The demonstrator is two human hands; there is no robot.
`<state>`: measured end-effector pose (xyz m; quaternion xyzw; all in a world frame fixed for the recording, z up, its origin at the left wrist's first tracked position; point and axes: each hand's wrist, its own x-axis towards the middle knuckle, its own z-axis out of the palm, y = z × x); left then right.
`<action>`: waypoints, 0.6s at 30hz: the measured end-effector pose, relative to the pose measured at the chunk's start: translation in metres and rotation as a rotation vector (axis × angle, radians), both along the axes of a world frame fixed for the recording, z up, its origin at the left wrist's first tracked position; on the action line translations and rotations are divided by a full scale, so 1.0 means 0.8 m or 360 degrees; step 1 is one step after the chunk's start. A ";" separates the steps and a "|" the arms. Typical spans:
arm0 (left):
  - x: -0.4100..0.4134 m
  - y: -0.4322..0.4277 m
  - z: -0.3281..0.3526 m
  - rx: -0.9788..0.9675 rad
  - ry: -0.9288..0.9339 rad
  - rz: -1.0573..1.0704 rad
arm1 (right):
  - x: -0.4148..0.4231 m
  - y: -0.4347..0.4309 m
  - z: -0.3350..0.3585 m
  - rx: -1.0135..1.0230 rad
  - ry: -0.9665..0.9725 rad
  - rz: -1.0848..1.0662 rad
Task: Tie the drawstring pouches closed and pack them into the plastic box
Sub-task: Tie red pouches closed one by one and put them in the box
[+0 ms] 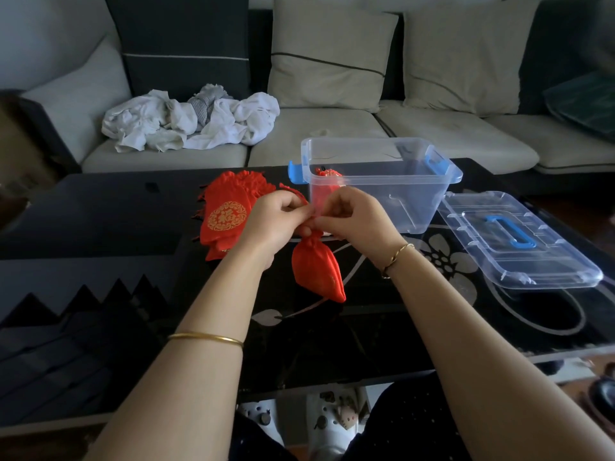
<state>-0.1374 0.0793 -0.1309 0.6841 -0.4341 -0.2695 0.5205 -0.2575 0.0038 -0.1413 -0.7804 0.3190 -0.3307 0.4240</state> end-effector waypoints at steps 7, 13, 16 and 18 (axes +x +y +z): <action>0.000 -0.002 0.000 -0.0005 0.0197 0.0060 | 0.007 0.008 -0.002 -0.0597 0.0129 -0.0077; 0.010 -0.004 0.006 0.0008 0.0474 0.0066 | 0.012 0.011 0.002 -0.0613 0.0208 -0.0091; 0.010 0.000 0.003 0.0021 0.0007 0.0164 | 0.011 0.007 -0.001 0.0056 0.0036 -0.0023; 0.007 0.001 0.006 -0.0120 -0.0182 0.0211 | 0.011 0.002 -0.006 0.0602 -0.0221 0.0006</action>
